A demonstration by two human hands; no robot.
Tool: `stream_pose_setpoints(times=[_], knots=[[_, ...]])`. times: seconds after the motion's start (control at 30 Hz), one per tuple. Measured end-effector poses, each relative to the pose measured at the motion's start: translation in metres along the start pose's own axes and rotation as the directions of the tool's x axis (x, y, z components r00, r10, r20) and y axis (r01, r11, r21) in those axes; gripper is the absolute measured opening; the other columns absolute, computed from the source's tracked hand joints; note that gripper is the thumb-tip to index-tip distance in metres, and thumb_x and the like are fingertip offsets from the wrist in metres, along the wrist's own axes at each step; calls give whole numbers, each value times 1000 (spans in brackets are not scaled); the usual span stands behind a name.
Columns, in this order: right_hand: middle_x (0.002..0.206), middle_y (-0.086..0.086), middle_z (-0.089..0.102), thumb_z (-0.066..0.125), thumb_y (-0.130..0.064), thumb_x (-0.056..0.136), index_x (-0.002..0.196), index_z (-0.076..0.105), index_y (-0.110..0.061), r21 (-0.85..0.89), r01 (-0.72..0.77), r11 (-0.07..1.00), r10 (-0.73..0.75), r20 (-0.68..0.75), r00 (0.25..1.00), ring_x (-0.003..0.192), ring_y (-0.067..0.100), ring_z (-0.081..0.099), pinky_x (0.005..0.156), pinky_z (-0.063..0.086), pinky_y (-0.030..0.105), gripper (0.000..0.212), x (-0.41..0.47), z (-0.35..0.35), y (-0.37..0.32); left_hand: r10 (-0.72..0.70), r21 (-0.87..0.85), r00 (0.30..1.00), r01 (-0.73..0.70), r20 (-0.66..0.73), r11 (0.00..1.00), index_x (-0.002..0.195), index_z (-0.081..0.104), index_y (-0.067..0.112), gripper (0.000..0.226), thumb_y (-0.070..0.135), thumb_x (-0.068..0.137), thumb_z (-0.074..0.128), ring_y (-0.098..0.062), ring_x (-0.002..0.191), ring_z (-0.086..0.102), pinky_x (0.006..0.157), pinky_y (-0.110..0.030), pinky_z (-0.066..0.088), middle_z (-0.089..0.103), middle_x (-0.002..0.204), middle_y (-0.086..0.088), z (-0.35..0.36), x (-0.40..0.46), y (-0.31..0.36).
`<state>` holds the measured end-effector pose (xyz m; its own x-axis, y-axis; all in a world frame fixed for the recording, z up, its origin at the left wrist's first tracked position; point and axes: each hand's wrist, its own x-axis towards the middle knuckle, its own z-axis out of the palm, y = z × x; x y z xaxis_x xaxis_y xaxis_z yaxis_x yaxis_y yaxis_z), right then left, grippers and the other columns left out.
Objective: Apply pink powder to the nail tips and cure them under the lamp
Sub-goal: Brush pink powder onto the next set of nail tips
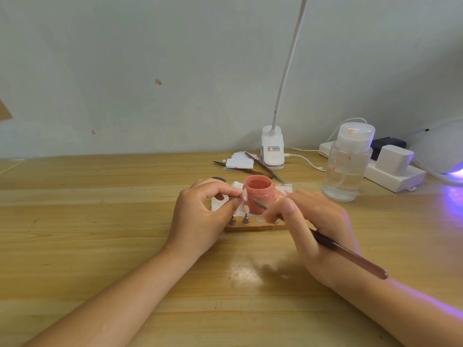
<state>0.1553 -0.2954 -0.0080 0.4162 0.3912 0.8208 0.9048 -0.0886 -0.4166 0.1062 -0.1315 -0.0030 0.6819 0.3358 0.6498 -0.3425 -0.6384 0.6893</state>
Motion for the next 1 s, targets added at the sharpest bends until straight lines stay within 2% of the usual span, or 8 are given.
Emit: stream_pose_setpoints(times=[0.07,0.2,0.37,0.53,0.7,0.8,0.87,1.0], knots=[[71,-12,62,38,-33,95,77,69,-17,-10,-13,1000,13,13,1000,69,5,56,65,41,23,39,0,1,0,1,-10,1000,-1,6,1000,68,64,34,36,0,69,75,-7,71,54,69,-13,42,63,72,13,-1,0,0],[62,-10,59,33,-35,97,66,66,-17,19,33,999,-34,43,998,63,3,53,65,40,25,49,-1,1,0,-3,0,1000,3,-4,1000,67,63,35,37,0,69,74,-6,71,54,68,-11,41,63,72,14,0,0,0],[72,-19,58,33,-35,96,74,67,-17,41,-26,999,25,17,1000,70,-1,56,65,41,18,45,1,0,-1,-9,-20,1000,9,23,1000,68,65,31,33,-1,71,73,-2,70,56,69,-7,41,63,69,11,0,0,0],[61,-8,60,25,-42,98,66,66,-13,118,-15,993,8,62,998,64,-1,53,63,40,20,60,-1,-1,-1,-14,-18,1000,14,-2,1000,70,68,27,24,4,72,74,-1,77,58,72,-8,42,63,77,11,1,0,1],[75,-18,60,34,-36,96,76,67,-13,89,-32,995,33,-7,999,72,2,56,65,42,22,45,1,-3,1,-22,-41,1000,22,5,999,75,69,34,27,7,72,73,-5,77,56,70,-13,45,60,77,9,0,0,1],[83,-23,59,37,-29,94,80,67,-17,66,-30,997,30,0,1000,81,-1,58,71,43,19,35,2,-2,0,-24,-41,999,25,24,999,81,72,23,18,7,73,72,-8,82,61,74,-12,44,66,79,9,0,0,0],[83,-25,58,36,-32,95,82,67,-19,70,-13,997,12,13,1000,81,-1,58,70,44,21,36,3,-1,0,-16,-25,1000,17,24,1000,81,73,17,13,6,74,71,-10,85,61,76,-9,41,67,79,7,0,1,-1],[84,-17,63,36,-36,96,85,69,-17,47,-9,999,8,26,1000,82,2,59,70,46,27,40,2,0,0,12,-22,999,-11,35,1000,83,72,18,16,5,74,70,-3,83,59,76,-6,39,66,79,13,1,0,-2]])
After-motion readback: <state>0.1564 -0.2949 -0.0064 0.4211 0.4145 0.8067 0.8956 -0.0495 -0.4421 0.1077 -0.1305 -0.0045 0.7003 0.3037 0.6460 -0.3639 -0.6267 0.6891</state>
